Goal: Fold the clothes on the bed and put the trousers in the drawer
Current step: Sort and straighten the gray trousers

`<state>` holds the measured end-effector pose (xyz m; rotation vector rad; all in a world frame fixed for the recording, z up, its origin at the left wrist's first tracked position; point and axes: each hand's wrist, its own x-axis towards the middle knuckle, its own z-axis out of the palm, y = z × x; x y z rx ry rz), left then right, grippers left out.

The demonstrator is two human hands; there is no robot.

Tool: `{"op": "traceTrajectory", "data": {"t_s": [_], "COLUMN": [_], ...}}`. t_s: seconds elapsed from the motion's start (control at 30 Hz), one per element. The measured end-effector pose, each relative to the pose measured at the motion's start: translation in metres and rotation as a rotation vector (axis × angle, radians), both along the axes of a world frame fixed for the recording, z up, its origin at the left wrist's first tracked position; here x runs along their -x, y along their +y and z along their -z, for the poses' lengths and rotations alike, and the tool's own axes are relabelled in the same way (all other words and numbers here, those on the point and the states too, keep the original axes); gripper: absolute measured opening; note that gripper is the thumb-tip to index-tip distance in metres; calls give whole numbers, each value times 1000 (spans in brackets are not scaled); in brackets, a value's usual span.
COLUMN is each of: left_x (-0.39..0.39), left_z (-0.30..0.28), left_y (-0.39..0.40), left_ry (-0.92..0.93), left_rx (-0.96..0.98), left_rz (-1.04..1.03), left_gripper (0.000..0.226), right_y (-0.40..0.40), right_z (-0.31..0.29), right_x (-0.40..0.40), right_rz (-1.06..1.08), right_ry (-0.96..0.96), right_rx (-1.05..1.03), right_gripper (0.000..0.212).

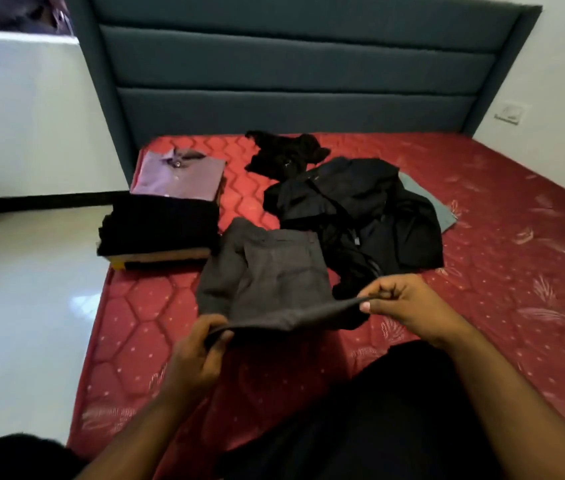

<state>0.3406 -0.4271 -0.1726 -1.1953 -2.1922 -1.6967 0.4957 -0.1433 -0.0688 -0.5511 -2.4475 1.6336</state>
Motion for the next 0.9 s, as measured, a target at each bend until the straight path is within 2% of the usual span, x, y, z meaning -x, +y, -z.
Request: {"op": "traceTrajectory", "data": {"t_s": [0.2,0.3,0.4,0.5,0.57,0.63,0.77,0.8,0.83,0.9], "left_x": [-32,-37,-35,-11,15,48,141,163,178,187], "left_z": [2,-11,-28,-38,-33,-26,11,21,30,47], "left_y": [-16,-19,-19,-7,11,39,100,110,116,113], "left_ry": [-61,-187,-338,-492,-577,-665,-644,-664,-663,-635], "left_rx": [5,35,79,81,86,89,216,293,406,657], "left_rz": [10,9,166,223,151,23,-229,-275,-314,-386], "left_gripper": [13,13,15,10,2,6,5,9,21,46], "right_y": [2,4,9,17,23,31,65,74,80,87], "right_z": [-4,-8,-18,-17,-4,16,70,84,95,120], "right_x": [-19,-25,-29,-14,16,61,160,182,197,211], "right_rz": [-94,-115,-174,-146,-40,87,267,300,326,378], "right_ry": [-101,-147,-229,-256,-192,-161,-93,-76,-79,-172], "right_rx": [90,172,258,288,207,146,12,-27,-54,-56], "right_gripper": [17,15,5,9,3,10,15,10,14,34]}}
